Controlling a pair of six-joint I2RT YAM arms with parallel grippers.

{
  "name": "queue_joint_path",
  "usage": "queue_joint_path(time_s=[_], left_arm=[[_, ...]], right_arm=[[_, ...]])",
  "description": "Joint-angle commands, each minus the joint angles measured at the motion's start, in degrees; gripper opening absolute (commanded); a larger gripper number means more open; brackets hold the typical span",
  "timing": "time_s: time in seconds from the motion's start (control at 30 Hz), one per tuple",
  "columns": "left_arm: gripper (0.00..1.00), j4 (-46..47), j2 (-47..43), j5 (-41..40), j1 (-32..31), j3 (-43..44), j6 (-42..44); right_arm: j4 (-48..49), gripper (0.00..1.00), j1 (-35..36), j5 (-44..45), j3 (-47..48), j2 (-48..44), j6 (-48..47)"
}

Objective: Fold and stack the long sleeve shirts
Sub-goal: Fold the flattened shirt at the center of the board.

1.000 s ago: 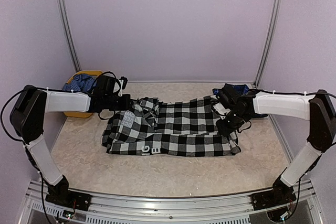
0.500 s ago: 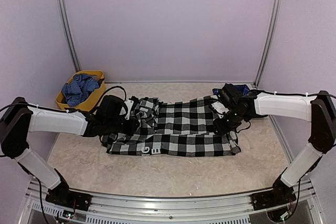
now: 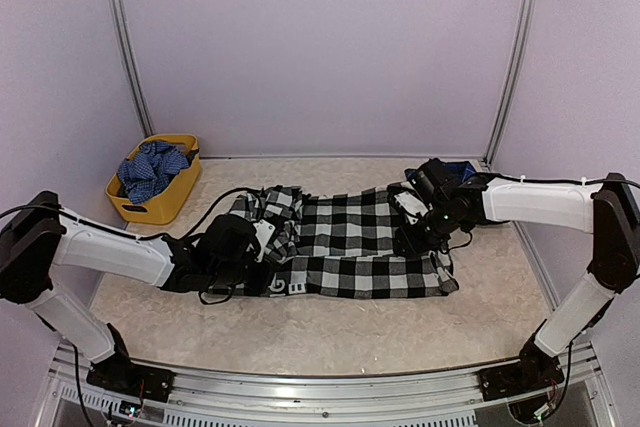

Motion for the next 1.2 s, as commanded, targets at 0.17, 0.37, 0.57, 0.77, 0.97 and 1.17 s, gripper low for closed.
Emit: queue_joint_path(time_s=[0.17, 0.37, 0.57, 0.77, 0.97, 1.17], left_arm=[[0.03, -1.4, 0.7, -10.6, -0.4, 2.4, -0.1], [0.04, -5.9, 1.7, -13.8, 5.0, 10.1, 3.9], [0.15, -7.7, 2.1, -10.5, 11.5, 14.4, 5.9], [0.3, -11.2, 5.1, -9.4, 14.7, 15.4, 3.0], [0.59, -10.1, 4.6, 0.3, 18.4, 16.1, -0.3], [0.85, -10.6, 7.4, 15.9, 23.6, 20.8, -1.8]], right_arm=[[3.2, 0.45, 1.4, -3.2, 0.1, 1.6, 1.4], [3.2, 0.45, 1.8, -2.9, -0.4, 2.0, 1.5], [3.9, 0.45, 1.8, -3.2, -1.6, 2.1, 1.7], [4.9, 0.46, 1.9, -3.4, -2.9, 3.1, 1.8], [5.6, 0.46, 1.9, -3.6, -3.5, 3.5, 1.9], [6.2, 0.46, 2.0, -3.9, -4.3, 3.6, 1.9]])
